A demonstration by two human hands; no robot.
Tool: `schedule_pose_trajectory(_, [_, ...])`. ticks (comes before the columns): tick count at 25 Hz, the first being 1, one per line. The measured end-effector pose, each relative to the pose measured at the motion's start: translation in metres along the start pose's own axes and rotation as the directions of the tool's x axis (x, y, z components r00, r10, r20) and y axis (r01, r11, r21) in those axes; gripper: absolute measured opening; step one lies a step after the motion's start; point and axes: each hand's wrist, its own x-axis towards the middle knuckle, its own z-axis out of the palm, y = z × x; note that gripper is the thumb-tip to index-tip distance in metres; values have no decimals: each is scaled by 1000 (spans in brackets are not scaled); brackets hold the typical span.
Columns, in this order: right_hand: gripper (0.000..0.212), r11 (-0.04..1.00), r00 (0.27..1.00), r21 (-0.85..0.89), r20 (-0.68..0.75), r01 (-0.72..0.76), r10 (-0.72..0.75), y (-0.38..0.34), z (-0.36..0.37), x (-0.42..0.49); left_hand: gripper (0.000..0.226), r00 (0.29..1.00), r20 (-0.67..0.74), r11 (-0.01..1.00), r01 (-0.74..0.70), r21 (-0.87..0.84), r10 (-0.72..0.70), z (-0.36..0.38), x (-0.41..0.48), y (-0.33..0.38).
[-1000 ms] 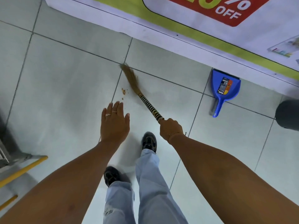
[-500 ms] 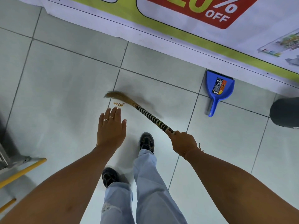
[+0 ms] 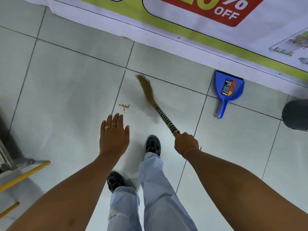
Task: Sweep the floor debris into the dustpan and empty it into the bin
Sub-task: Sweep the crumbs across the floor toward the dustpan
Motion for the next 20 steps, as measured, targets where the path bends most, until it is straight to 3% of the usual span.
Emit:
schedule_pose_trajectory(12, [40,985,994,-140,36,103,-99,-27,38,-40,48,998,-17,998,-58,-32,57,1,-19,-19])
schedule_pose_trajectory(20, [55,999,997,40,-78,-9,12,-53,91,-115,45,984,-35,985,-172,31,173,-15,-62,-82])
